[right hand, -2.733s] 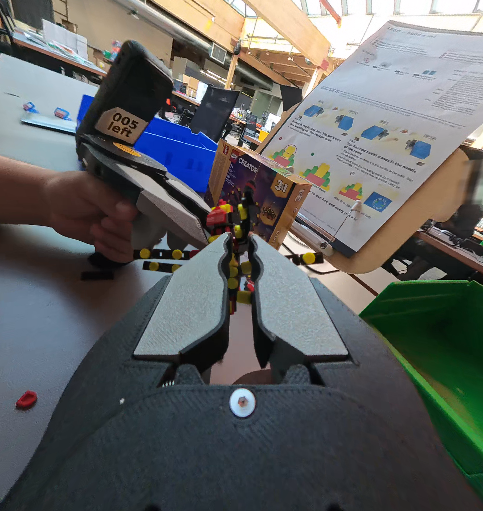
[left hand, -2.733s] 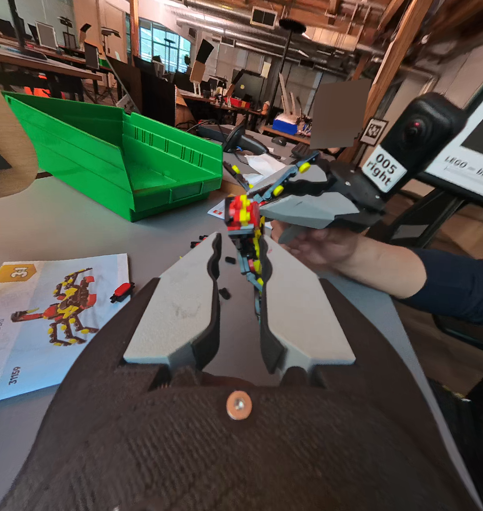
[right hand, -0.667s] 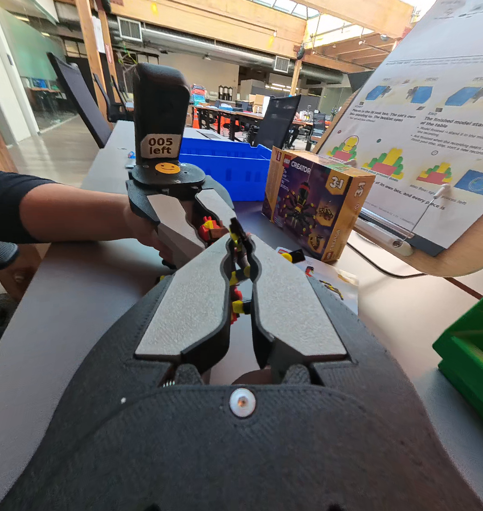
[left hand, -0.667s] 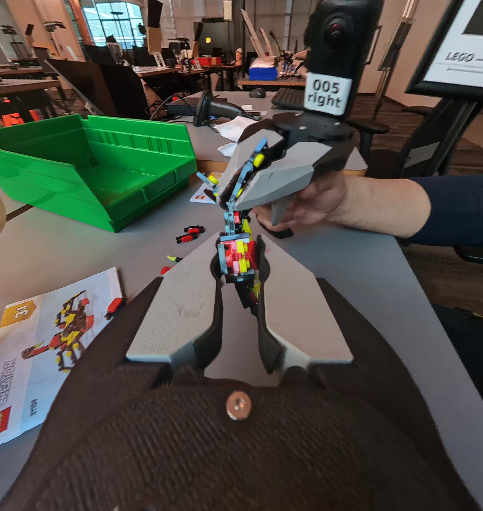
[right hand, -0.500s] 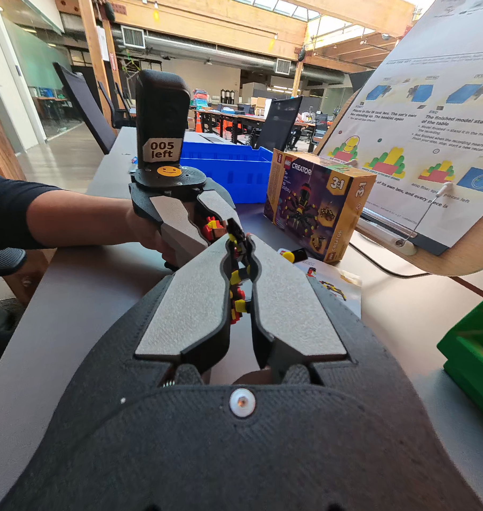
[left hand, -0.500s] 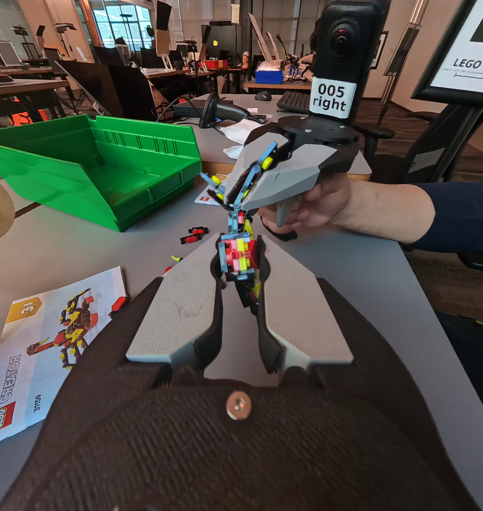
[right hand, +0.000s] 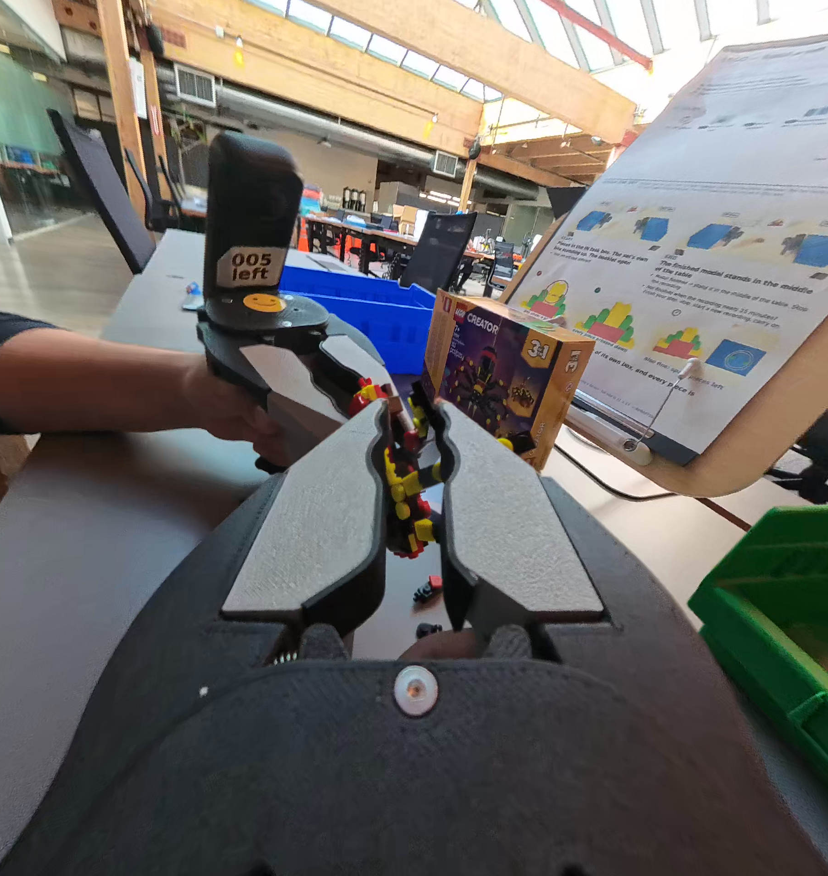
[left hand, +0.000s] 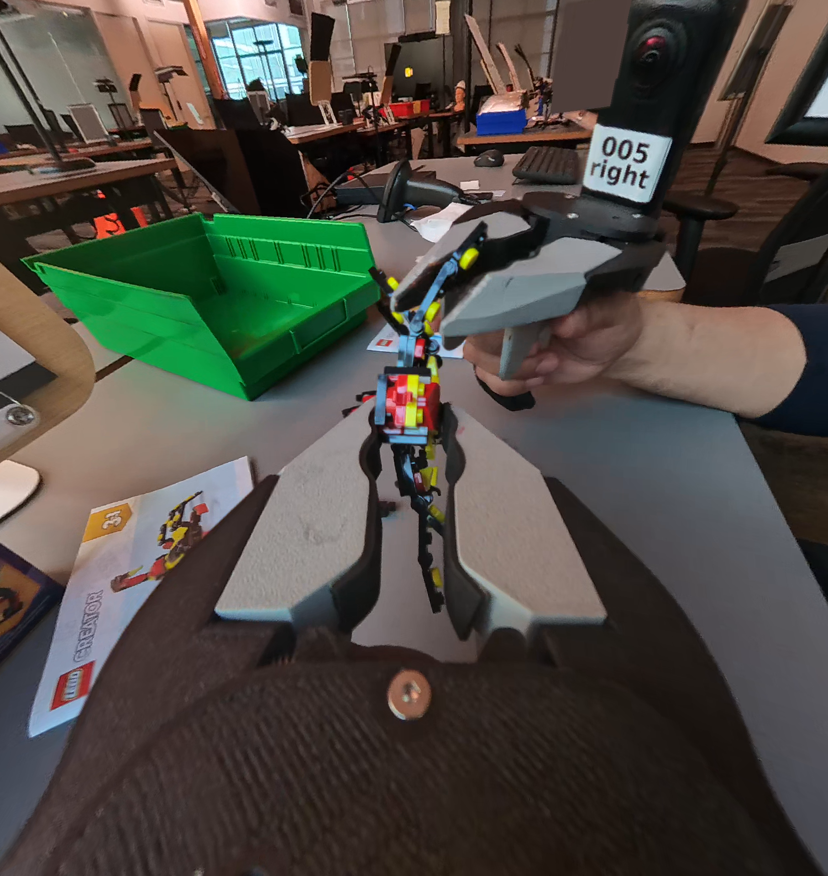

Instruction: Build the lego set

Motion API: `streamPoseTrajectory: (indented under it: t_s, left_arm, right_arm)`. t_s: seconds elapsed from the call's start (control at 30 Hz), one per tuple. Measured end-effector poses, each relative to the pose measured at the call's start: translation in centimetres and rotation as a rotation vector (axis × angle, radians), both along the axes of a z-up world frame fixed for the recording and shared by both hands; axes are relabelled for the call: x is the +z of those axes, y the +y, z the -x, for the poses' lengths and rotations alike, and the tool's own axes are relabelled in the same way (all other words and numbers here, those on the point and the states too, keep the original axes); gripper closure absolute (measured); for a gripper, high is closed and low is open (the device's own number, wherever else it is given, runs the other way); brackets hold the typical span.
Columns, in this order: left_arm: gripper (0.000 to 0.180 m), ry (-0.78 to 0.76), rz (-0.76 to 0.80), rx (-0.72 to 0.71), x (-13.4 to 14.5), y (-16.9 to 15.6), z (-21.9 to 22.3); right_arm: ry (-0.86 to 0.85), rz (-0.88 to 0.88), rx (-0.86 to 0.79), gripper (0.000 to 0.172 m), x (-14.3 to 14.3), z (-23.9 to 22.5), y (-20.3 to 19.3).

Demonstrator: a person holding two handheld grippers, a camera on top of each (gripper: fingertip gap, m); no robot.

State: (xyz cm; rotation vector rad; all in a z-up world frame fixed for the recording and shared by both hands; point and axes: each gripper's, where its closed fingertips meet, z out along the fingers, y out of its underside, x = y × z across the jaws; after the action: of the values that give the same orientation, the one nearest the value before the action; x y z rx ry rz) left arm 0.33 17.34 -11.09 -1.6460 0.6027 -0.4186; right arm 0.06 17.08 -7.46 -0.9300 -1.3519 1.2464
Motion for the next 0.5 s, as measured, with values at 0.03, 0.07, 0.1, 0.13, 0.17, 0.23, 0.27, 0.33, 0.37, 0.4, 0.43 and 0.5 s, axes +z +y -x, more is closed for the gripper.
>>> streamPoseTrajectory:
  t_s: [0.03,0.07,0.1,0.13,0.17,0.23,0.27,0.33,0.37,0.4,0.43,0.5]
  left_arm:
    - [0.159,-0.023,0.006,-0.012,0.1,-0.1,-0.1]
    - [0.159,-0.046,0.005,-0.029,0.3,-0.2,-0.2]
    - [0.160,-0.067,0.008,-0.058,0.4,-0.5,-0.5]
    - [0.160,-0.081,0.015,-0.076,0.4,-0.6,-0.6]
    - [0.160,-0.091,0.017,-0.091,0.5,-0.8,-0.7]
    - [0.159,-0.109,0.017,-0.132,0.6,-1.2,-0.9]
    - [0.159,-0.111,0.017,-0.148,0.7,-1.3,-1.1]
    - [0.159,-0.081,0.008,-0.177,0.4,-1.7,-1.4]
    - [0.159,-0.060,0.008,-0.185,0.2,-1.8,-1.4]
    - [0.159,-0.045,0.011,-0.189,-0.1,-1.8,-1.5]
    - [0.159,-0.038,0.011,-0.198,-0.3,-1.9,-1.6]
    - [0.159,0.008,0.014,-0.197,-1.0,-1.8,-1.5]
  right_arm:
    - [-0.012,-0.026,0.001,0.157,-0.3,0.1,-0.2]
    - [-0.020,-0.045,-0.001,0.159,-0.5,0.1,-0.2]
    - [-0.023,-0.058,0.002,0.161,-0.6,0.1,-0.3]
    - [-0.018,-0.061,0.009,0.162,-0.6,0.0,-0.4]
    - [-0.018,-0.058,0.018,0.164,-0.6,-0.1,-0.5]
    - [-0.019,-0.061,0.052,0.164,-0.5,-0.4,-0.8]
    - [-0.025,-0.081,0.065,0.164,-0.5,-0.6,-1.1]
    - [-0.054,-0.116,0.095,0.160,-0.9,-1.1,-1.7]
    - [-0.082,-0.119,0.106,0.158,-1.3,-1.2,-1.8]
    - [-0.124,-0.121,0.117,0.155,-1.9,-1.2,-1.9]
    - [-0.188,-0.130,0.117,0.153,-3.0,-1.1,-1.8]
    - [-0.265,-0.111,0.120,0.148,-4.4,-0.9,-1.5]
